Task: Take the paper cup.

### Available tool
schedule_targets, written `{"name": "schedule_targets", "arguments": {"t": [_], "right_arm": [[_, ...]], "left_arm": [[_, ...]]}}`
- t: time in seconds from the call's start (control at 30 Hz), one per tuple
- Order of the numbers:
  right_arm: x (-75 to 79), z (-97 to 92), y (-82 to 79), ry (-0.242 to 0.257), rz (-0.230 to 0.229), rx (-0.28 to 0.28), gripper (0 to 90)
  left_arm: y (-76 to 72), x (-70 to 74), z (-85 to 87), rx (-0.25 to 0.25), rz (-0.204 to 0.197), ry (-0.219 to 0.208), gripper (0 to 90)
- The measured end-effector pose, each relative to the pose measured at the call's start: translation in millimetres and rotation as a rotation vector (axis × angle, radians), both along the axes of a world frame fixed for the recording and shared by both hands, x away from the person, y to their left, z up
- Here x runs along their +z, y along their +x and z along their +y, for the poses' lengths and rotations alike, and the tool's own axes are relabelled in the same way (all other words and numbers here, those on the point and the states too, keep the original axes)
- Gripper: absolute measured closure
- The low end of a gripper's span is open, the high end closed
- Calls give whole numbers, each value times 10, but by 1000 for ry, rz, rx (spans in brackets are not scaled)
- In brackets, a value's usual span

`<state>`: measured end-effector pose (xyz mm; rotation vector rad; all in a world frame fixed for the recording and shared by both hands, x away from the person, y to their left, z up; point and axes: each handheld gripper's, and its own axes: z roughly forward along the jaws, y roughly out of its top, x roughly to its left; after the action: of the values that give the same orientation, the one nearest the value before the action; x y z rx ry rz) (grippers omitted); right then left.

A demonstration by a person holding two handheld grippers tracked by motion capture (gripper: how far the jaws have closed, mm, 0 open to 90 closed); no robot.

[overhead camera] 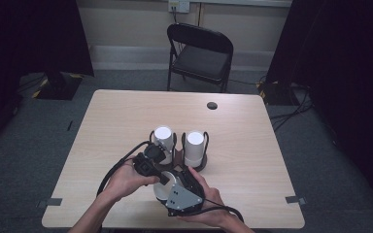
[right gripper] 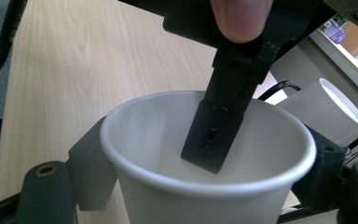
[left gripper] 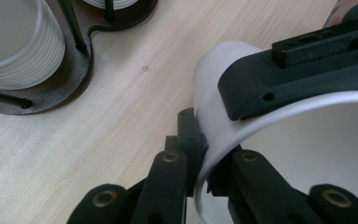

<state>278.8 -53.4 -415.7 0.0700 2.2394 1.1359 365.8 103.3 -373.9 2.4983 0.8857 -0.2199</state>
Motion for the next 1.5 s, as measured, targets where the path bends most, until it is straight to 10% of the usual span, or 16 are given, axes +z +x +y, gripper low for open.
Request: {"name": "schedule_targets", "arguments": {"t": [1.5], "right_arm": [[5,-236,166,125,140,-107,229]], "left_arm": [[-355,-136,440,270,-406,-284,233]]}}
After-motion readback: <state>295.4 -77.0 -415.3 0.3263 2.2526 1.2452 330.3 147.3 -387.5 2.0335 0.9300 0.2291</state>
